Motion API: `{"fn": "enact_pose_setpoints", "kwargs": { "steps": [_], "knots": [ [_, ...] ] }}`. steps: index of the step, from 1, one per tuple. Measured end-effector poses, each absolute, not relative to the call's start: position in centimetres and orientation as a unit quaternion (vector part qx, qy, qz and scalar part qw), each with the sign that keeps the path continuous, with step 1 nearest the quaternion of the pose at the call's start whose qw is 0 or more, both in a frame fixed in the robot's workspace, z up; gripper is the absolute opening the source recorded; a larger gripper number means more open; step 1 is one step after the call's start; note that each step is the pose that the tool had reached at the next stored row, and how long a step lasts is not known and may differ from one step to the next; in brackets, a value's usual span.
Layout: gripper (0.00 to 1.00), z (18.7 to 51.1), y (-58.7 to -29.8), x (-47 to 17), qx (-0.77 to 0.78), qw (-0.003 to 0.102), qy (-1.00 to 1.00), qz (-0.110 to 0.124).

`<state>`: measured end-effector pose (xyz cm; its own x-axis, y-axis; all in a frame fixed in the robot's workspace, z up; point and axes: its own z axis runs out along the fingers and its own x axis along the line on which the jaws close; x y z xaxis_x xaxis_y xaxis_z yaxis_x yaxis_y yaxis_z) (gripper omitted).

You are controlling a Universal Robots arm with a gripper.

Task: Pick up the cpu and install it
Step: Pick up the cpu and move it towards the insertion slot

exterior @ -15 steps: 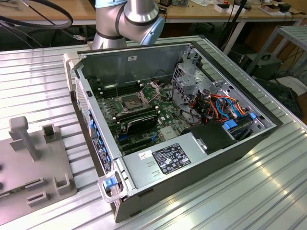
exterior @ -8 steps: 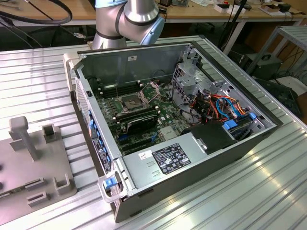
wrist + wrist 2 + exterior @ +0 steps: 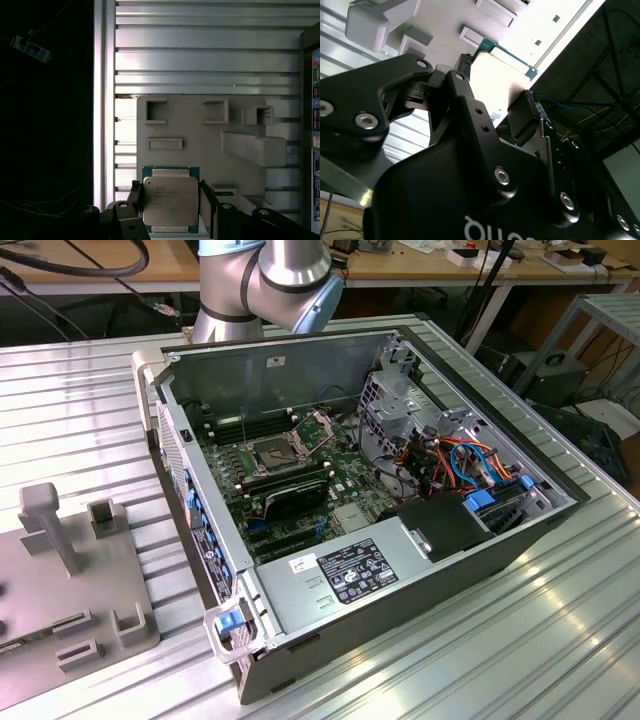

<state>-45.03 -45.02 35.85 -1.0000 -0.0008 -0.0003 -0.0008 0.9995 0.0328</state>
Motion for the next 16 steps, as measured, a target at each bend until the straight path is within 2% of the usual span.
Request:
{"fn": "enact_pose_setpoints", "kwargs": {
  "steps": [16],
  "knots": [
    [0.55,35.88,-45.02,-44.42,0.0,0.0,1.0,0.016]
  ]
}}
